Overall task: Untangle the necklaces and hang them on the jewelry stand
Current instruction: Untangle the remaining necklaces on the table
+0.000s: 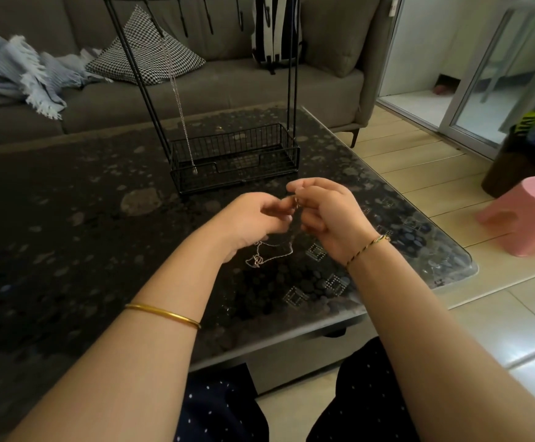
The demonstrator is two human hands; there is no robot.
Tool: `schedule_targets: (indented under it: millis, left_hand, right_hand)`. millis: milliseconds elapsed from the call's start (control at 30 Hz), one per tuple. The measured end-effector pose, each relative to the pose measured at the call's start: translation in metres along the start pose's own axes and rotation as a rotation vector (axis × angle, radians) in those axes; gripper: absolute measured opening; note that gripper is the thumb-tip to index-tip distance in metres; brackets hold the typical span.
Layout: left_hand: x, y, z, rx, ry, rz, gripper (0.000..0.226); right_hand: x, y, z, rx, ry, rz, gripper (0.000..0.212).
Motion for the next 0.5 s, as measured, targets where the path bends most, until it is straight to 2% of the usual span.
schedule_targets:
  millis: [100,200,500]
  left_hand:
    - [0.000,-0.005,-0.001,0.069,0.020,-0.008,0.015]
    - [0.001,-0.004,-0.001,0.060,0.038,-0.024,0.011]
    - [0.007,0.003,0.001,-0.101,0.140,-0.062,0.013]
  right_hand:
    - [0.004,-0.001,-0.003,0.041,0.017,0.078,0.016]
    - [0.005,0.000,-0.004,0.032,0.018,0.114,0.016]
    - [0.000,0.016,0.000,-0.201,0.033,-0.076,0.019]
Point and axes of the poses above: each hand's wrist, its own z-axis towards the middle knuckle, its own y-axis out of the back of the hand, x = y × z, the point moved 4 cm from there along z, towards the middle knuckle, and after that the axes turned 7 degrees about -y, right-handed, at the moved point
